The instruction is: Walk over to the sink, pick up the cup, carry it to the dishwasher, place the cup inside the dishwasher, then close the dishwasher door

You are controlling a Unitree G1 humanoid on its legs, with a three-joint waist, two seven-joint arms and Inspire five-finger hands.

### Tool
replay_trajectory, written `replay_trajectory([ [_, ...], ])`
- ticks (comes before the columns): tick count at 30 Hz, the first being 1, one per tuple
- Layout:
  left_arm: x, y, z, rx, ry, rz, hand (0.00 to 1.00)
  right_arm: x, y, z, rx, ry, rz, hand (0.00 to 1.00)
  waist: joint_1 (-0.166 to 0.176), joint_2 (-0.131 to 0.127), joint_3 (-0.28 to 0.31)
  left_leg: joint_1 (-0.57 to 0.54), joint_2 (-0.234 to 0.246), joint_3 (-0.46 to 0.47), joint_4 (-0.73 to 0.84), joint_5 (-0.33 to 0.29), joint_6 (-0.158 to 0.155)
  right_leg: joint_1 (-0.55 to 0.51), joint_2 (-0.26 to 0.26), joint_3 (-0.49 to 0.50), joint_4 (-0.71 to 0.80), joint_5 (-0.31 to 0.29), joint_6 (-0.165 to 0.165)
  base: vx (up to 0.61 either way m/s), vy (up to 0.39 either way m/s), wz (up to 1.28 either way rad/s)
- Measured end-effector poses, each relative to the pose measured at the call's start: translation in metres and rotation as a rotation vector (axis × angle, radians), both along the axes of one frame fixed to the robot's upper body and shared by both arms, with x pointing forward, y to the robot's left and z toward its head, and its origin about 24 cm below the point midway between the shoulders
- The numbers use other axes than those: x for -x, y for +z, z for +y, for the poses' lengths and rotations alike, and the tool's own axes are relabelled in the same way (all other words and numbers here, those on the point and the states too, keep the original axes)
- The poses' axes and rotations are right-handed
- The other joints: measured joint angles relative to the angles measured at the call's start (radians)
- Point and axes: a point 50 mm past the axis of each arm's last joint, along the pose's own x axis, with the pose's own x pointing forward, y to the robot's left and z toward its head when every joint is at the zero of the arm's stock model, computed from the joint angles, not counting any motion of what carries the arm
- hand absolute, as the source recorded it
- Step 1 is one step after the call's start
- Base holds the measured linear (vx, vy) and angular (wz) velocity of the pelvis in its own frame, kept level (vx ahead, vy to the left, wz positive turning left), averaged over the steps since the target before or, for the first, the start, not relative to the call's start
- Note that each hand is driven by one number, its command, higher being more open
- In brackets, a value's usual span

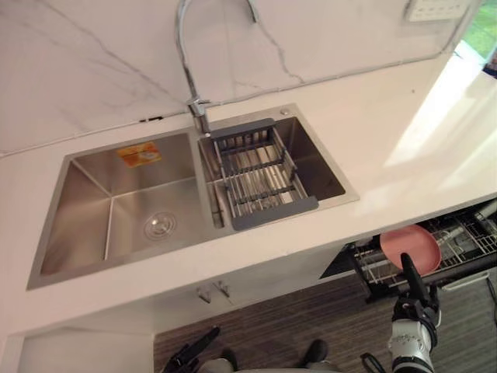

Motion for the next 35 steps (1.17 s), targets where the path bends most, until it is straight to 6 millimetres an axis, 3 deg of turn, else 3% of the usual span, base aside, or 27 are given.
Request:
replay_trajectory([
  [2, 0.005, -0.001, -0.002, 0.013, -0.007, 0.003, 1.00, -0.014, 0.011, -0.004, -0.008, 0.025, -0.068, 1.00, 0.004, 0.015, 0.014, -0.030, 0.003, -0.025, 0.006, -0.002, -0.004, -0.006, 0.000, -0.030, 0.001, 0.001, -0.001, -0.14, -0.027, 0.30],
  [4, 0.010, -0.002, 0.000, 0.012, -0.028, 0.009, 1.00, -0.035, 0.025, -0.003, -0.045, 0.043, -0.196, 1.00, 0.031, 0.020, 0.023, -0.073, 0.008, -0.033, 0.004, 0.006, -0.002, -0.045, 0.001, -0.050, 0.006, 0.019, -0.030, -0.11, -0.033, 0.12],
  [9, 0.001, -0.001, -0.004, 0.020, -0.028, -0.042, 1.00, -0.050, 0.036, 0.013, -0.082, 0.123, -0.360, 1.00, 0.039, 0.034, 0.050, -0.105, 0.033, -0.035, -0.022, 0.048, -0.002, -0.101, 0.017, -0.052, 0.043, 0.010, -0.062, -0.06, -0.031, -0.02],
  [13, -0.002, 0.000, -0.004, 0.016, -0.020, -0.061, 1.00, -0.052, 0.040, 0.028, -0.057, 0.234, -0.378, 1.00, 0.039, 0.034, 0.054, -0.106, 0.047, -0.020, -0.015, 0.051, -0.005, -0.115, 0.025, -0.043, 0.063, -0.004, -0.077, -0.03, -0.005, -0.10],
  [16, -0.004, 0.001, -0.006, 0.035, 0.041, -0.089, 1.00, -0.037, 0.021, 0.047, -0.063, 0.360, -0.302, 1.00, 0.040, 0.031, 0.054, -0.096, 0.053, -0.012, -0.010, 0.051, -0.006, -0.110, 0.034, -0.037, 0.061, -0.007, -0.082, 0.00, 0.005, -0.05],
  [17, -0.005, 0.001, -0.009, 0.051, 0.086, -0.110, 1.00, -0.024, 0.004, 0.056, -0.067, 0.418, -0.229, 1.00, 0.042, 0.030, 0.053, -0.093, 0.055, -0.011, -0.011, 0.051, -0.006, -0.106, 0.037, -0.036, 0.059, -0.008, -0.083, 0.00, 0.000, 0.00],
  [19, -0.006, 0.001, -0.012, 0.070, 0.137, -0.128, 1.00, 0.006, -0.029, 0.074, -0.129, 0.457, -0.084, 1.00, 0.047, 0.021, 0.054, -0.085, 0.057, -0.010, -0.011, 0.050, -0.007, -0.097, 0.040, -0.036, 0.058, -0.012, -0.081, 0.02, 0.013, 0.00],
  [22, -0.007, 0.002, -0.016, 0.063, 0.162, -0.156, 1.00, 0.070, -0.081, 0.106, -0.346, 0.425, 0.232, 1.00, 0.063, 0.011, 0.048, -0.069, 0.053, -0.003, -0.009, 0.039, 0.002, -0.094, 0.024, -0.037, 0.097, -0.033, -0.068, 0.05, 0.052, -0.04],
  [24, -0.008, 0.002, -0.013, 0.059, 0.147, -0.171, 1.00, 0.078, -0.083, 0.101, -0.332, 0.386, 0.264, 1.00, 0.061, -0.003, 0.045, -0.055, 0.043, -0.013, -0.005, 0.036, 0.006, -0.085, -0.006, -0.045, 0.149, -0.056, -0.055, 0.05, 0.095, 0.17],
  [26, -0.002, 0.003, -0.005, 0.060, 0.136, -0.178, 1.00, 0.094, -0.087, 0.099, -0.299, 0.331, 0.341, 1.00, 0.061, -0.034, 0.028, -0.019, 0.027, -0.015, -0.005, 0.023, 0.012, -0.081, -0.066, -0.043, 0.266, -0.112, -0.030, 0.06, 0.088, 0.27],
  [27, 0.003, 0.003, 0.000, 0.062, 0.129, -0.172, 1.00, 0.107, -0.089, 0.096, -0.293, 0.282, 0.375, 1.00, 0.061, -0.055, 0.015, 0.001, 0.015, -0.018, 0.004, 0.003, 0.017, -0.093, -0.121, -0.023, 0.389, -0.143, -0.008, 0.01, 0.041, 0.19],
  [28, 0.006, 0.002, 0.003, 0.058, 0.109, -0.152, 1.00, 0.112, -0.087, 0.087, -0.279, 0.235, 0.374, 1.00, 0.056, -0.063, 0.007, 0.016, 0.009, -0.023, 0.023, -0.014, 0.025, -0.149, -0.179, 0.079, 0.560, -0.149, -0.015, 0.00, 0.072, 0.21],
  [29, 0.007, 0.003, 0.006, 0.050, 0.091, -0.143, 1.00, 0.111, -0.086, 0.083, -0.267, 0.222, 0.367, 1.00, 0.052, -0.069, 0.000, 0.016, 0.006, -0.028, 0.037, -0.024, 0.027, -0.191, -0.201, 0.151, 0.667, -0.150, -0.033, -0.03, 0.021, 0.27],
  [30, 0.008, 0.004, 0.014, 0.027, 0.058, -0.132, 1.00, 0.112, -0.086, 0.085, -0.264, 0.233, 0.380, 1.00, 0.047, -0.099, -0.008, 0.019, 0.004, -0.046, 0.055, -0.033, 0.025, -0.253, -0.206, 0.288, 0.809, -0.117, -0.046, -0.01, -0.041, 0.46],
  [31, 0.005, 0.005, 0.021, 0.009, 0.038, -0.130, 1.00, 0.114, -0.089, 0.092, -0.273, 0.247, 0.402, 1.00, 0.040, -0.116, -0.014, 0.021, 0.007, -0.072, 0.053, -0.033, 0.025, -0.270, -0.182, 0.373, 0.838, -0.094, -0.019, 0.01, -0.098, 0.53],
  [33, 0.003, 0.006, 0.025, 0.003, 0.038, -0.132, 1.00, 0.116, -0.092, 0.099, -0.271, 0.297, 0.454, 1.00, 0.042, -0.128, -0.026, 0.033, 0.026, -0.082, 0.023, -0.025, 0.027, -0.259, -0.137, 0.437, 0.823, -0.092, -0.015, 0.06, -0.126, 0.39],
  [35, 0.003, 0.006, 0.025, 0.009, 0.041, -0.122, 1.00, 0.116, -0.092, 0.100, -0.228, 0.381, 0.502, 1.00, 0.037, -0.121, -0.029, 0.040, 0.037, -0.107, -0.002, -0.006, 0.019, -0.242, -0.097, 0.474, 0.785, -0.108, -0.003, 0.05, -0.107, 0.20],
])
